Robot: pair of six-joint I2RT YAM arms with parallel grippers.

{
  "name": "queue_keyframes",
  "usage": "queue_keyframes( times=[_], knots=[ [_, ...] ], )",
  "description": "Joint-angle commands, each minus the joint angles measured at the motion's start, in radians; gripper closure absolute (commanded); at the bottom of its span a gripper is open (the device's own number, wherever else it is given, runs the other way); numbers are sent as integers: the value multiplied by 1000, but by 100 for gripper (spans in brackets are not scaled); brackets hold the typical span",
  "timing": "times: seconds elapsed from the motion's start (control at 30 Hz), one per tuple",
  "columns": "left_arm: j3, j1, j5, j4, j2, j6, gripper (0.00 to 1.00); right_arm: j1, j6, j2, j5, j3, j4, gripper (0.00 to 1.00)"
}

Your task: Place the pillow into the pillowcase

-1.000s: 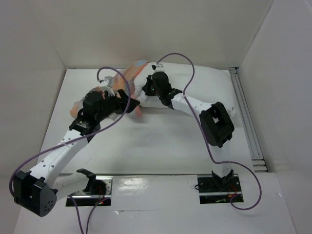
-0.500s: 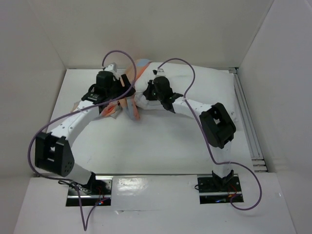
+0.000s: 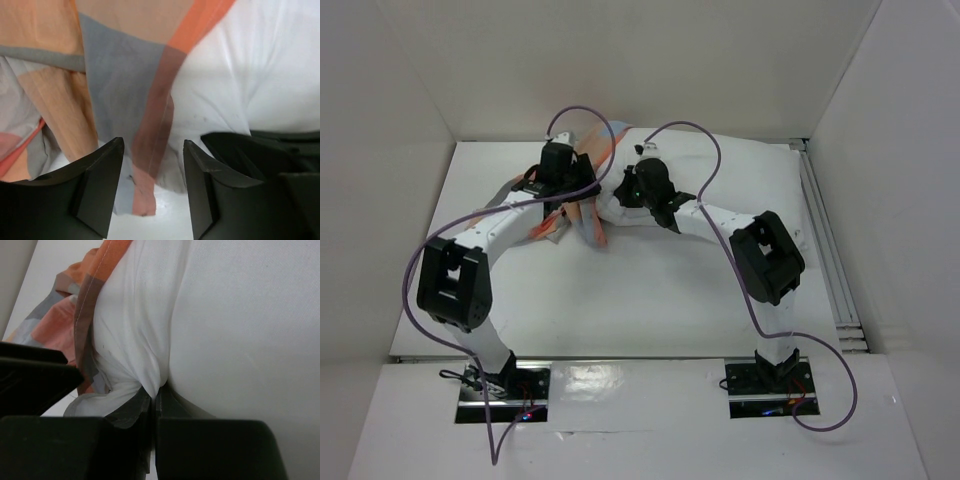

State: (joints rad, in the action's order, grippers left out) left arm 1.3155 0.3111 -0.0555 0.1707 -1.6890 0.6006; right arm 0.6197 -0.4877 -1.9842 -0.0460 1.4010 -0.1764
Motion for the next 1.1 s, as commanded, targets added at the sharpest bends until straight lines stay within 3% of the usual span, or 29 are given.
queue_keyframes(
  times=[0.0, 0.1, 0.2, 0.27, 0.3, 0.37, 0.77, 0.93, 1.07],
  knots=[
    [65, 3, -64, -30, -50, -33, 37, -3, 0, 44, -38, -19, 32, 100],
    [112, 3, -53, 1, -112, -44, 43, -3, 0, 53, -38, -19, 32, 100],
    [171, 3, -53, 49, -138, -44, 55, -3, 0, 53, -38, -19, 32, 100],
    [159, 3, -43, 49, -115, -44, 70, -3, 0, 53, -29, -19, 32, 100],
    [159, 3, -34, 49, -98, -44, 87, -3, 0, 53, -29, -19, 32, 100],
    [148, 3, 14, 35, -54, -44, 100, -3, 9, 53, -29, -19, 32, 100],
    [295, 3, 440, 114, 37, -64, 100, 6, -26, 41, -20, -7, -14, 100],
    [271, 13, 689, 17, 26, 111, 100, 6, -78, 1, 20, 24, -75, 100],
    [222, 3, 695, -34, 15, 163, 100, 6, -89, 113, 32, -101, -155, 100]
  ],
)
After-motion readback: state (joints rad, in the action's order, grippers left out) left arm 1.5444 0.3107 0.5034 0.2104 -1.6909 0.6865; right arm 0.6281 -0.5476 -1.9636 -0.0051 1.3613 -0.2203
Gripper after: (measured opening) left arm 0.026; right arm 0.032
